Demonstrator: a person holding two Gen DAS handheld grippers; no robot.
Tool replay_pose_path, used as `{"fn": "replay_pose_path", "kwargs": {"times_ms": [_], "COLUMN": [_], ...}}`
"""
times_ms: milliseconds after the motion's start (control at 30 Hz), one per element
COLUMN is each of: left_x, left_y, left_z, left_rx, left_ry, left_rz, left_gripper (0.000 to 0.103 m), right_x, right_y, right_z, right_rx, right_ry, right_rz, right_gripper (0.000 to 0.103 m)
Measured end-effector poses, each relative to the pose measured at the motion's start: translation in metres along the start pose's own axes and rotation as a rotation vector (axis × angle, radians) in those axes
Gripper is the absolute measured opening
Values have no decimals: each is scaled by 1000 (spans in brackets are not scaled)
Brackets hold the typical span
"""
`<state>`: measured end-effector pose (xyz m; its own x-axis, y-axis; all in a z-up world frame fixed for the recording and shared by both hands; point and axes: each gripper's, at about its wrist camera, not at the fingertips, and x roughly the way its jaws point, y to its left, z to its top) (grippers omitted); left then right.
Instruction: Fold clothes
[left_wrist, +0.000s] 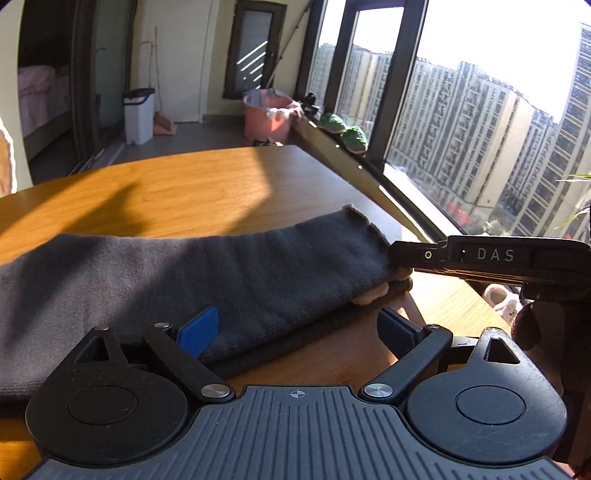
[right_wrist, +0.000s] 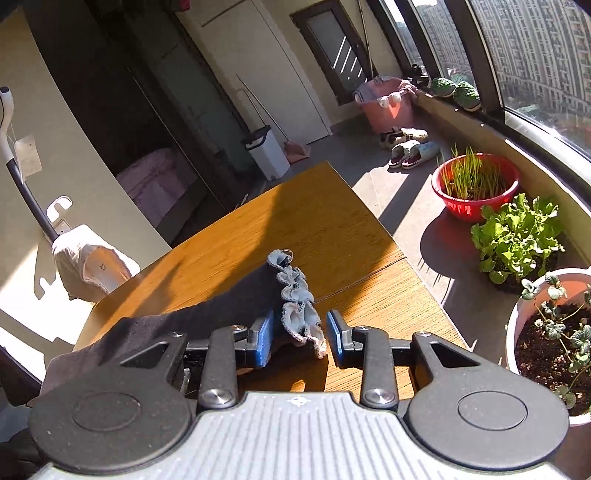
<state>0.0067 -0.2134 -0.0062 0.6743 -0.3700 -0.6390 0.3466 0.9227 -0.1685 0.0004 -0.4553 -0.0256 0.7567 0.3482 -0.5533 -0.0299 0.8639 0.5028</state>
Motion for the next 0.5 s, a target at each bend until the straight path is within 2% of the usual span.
{"fn": "replay_pose_path", "kwargs": {"times_ms": [100, 167, 233, 300, 400, 500], "left_x": [0, -2, -5, -10, -25, -31], "left_y": [2, 4, 9, 18, 39, 54], "left_z": [1, 1, 1, 4, 14, 30], "left_rx": [-12, -20, -41, -78, -145, -195], "left_ry": [-3, -2, -5, -18, -59, -70], "left_rz": [-9, -17, -22, -21, -22, -46], "left_gripper": [97, 98, 98, 97, 95, 82], "right_x": [7, 13, 17, 15, 7, 7], "right_y": [-3, 4, 14, 30, 66, 102], "right_z": [-4, -4, -4, -3, -9, -25], "right_rx": [52, 33, -19, -112, -333, -555], "right_ry": [-9, 2, -7, -36, -94, -104], "right_rz": [26, 42, 57, 36, 5, -17], "right_gripper": [34, 33, 14, 13, 13, 13]}}
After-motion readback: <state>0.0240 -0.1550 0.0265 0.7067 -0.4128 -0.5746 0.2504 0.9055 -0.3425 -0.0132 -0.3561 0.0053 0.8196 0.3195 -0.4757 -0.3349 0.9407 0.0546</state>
